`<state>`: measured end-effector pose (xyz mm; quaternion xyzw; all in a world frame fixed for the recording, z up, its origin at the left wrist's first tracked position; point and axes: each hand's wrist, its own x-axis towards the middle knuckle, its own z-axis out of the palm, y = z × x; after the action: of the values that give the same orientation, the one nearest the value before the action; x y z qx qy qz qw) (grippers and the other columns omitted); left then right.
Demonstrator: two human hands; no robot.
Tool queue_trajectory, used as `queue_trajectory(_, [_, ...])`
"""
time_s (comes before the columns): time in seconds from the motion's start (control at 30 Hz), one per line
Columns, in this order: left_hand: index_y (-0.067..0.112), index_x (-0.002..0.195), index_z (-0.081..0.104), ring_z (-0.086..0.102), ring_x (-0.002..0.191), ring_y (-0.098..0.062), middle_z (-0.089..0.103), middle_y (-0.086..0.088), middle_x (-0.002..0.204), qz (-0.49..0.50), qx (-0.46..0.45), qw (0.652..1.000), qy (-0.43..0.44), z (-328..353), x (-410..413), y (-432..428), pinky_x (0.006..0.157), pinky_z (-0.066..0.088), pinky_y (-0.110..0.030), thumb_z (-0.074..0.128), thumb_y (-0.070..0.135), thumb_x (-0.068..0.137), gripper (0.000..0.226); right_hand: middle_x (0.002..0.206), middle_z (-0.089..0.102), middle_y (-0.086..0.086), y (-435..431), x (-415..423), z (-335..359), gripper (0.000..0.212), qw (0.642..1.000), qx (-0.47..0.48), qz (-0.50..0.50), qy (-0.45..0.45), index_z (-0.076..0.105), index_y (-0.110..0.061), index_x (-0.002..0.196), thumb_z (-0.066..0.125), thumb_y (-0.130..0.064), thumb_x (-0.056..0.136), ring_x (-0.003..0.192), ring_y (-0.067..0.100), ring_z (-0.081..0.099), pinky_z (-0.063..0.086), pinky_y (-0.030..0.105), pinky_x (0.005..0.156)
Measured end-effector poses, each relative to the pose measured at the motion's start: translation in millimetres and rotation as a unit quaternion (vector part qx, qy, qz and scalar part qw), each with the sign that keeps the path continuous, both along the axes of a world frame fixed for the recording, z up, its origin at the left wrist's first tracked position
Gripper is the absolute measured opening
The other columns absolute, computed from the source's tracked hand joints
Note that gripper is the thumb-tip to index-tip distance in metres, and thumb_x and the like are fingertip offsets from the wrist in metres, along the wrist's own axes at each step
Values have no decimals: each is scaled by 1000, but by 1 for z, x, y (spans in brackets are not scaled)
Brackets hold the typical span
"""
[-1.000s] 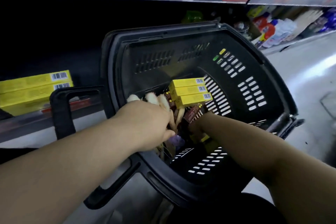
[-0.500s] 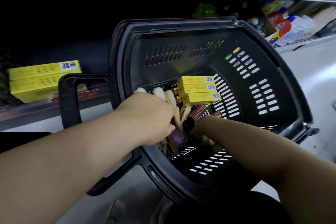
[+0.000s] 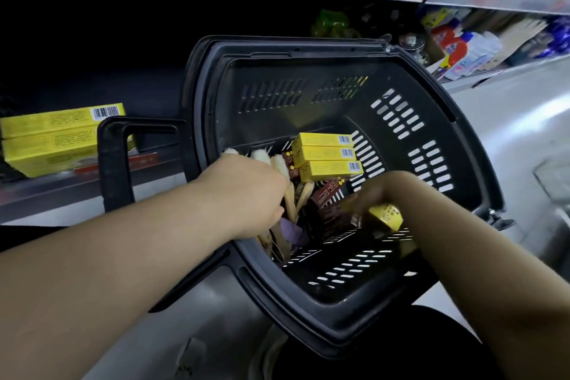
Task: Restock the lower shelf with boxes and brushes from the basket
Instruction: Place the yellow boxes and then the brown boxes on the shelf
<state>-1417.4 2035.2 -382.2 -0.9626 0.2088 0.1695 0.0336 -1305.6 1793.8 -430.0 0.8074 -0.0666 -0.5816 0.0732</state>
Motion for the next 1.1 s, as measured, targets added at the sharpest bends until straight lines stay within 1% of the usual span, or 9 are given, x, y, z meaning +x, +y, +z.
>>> queue_trajectory(0.07, [18, 123, 44, 39, 70, -14, 43, 6, 85, 24, -60, 998, 8, 0, -1, -1, 58, 25, -30, 43, 26, 95, 30, 104, 61, 8, 1, -9, 27, 24, 973, 145, -172, -51, 58, -6, 109, 51, -15, 88, 90, 21, 60, 47, 29, 75])
queue_trajectory(0.23, [10, 101, 55, 56, 90, -20, 62, -2, 102, 162, -285, 939, 103, 8, 9, -5, 78, 46, -36, 39, 9, 90, 20, 116, 54, 23, 11, -45, 60, 52, 758, 474, -429, -132, 53, -1, 125, 46, -1, 74, 98, 33, 49, 43, 36, 77])
queue_trajectory(0.3, [5, 90, 56, 55, 83, -21, 62, -8, 96, 241, -385, 878, 154, 8, 11, -7, 73, 45, -31, 40, 22, 96, 24, 122, 52, 25, 23, -56, 69, 62, 734, 518, -424, -113, 49, -3, 131, 46, -5, 69, 103, 35, 47, 43, 39, 81])
queue_trajectory(0.4, [12, 96, 63, 61, 99, -21, 68, -5, 104, 346, -563, 699, 275, 6, 6, -12, 96, 45, -37, 48, 51, 90, 42, 125, 55, 22, 39, -65, 75, 67, 715, 560, -409, -91, 44, -5, 135, 42, -10, 68, 109, 37, 50, 39, 50, 95])
queue_trajectory(0.5, [11, 109, 58, 63, 103, -30, 68, -12, 110, 419, -640, 595, 248, 0, 6, -13, 98, 45, -47, 56, 46, 88, 40, 126, 56, 21, 49, -65, 70, 59, 736, 561, -372, -78, 44, -4, 134, 44, -11, 76, 110, 33, 54, 42, 48, 96])
queue_trajectory(0.7, [17, 108, 47, 67, 92, -21, 69, -7, 103, 453, -652, 575, 197, -9, 13, -8, 86, 53, -42, 58, 38, 89, 30, 111, 63, 7, 50, -22, 39, 35, 764, 528, -350, -126, 59, -9, 121, 46, -30, 96, 103, 24, 59, 51, 38, 93])
queue_trajectory(0.87, [30, 94, 52, 67, 54, -3, 70, 13, 64, 465, -701, 500, 206, 0, 17, -3, 40, 48, -18, 48, 43, 94, 14, 115, 62, 7, 38, 36, -16, 34, 904, 263, -82, -327, 55, -15, 121, 54, -34, 92, 111, 27, 56, 45, 37, 93])
queue_trajectory(0.93, [30, 90, 50, 63, 49, 3, 67, 19, 56, 462, -700, 508, 197, 5, 21, 0, 36, 44, -14, 45, 44, 94, 15, 130, 52, 15, 29, 52, -43, 52, 934, 146, 33, -324, 39, -12, 136, 58, -27, 90, 117, 32, 51, 43, 37, 96])
queue_trajectory(1.1, [22, 112, 48, 62, 86, -8, 65, 5, 98, 470, -676, 539, 177, 8, 29, 7, 59, 42, -21, 46, 41, 95, 27, 135, 37, 15, 25, 53, -97, 65, 929, 46, 192, -314, 28, -12, 138, 62, -14, 83, 116, 36, 49, 44, 41, 83])
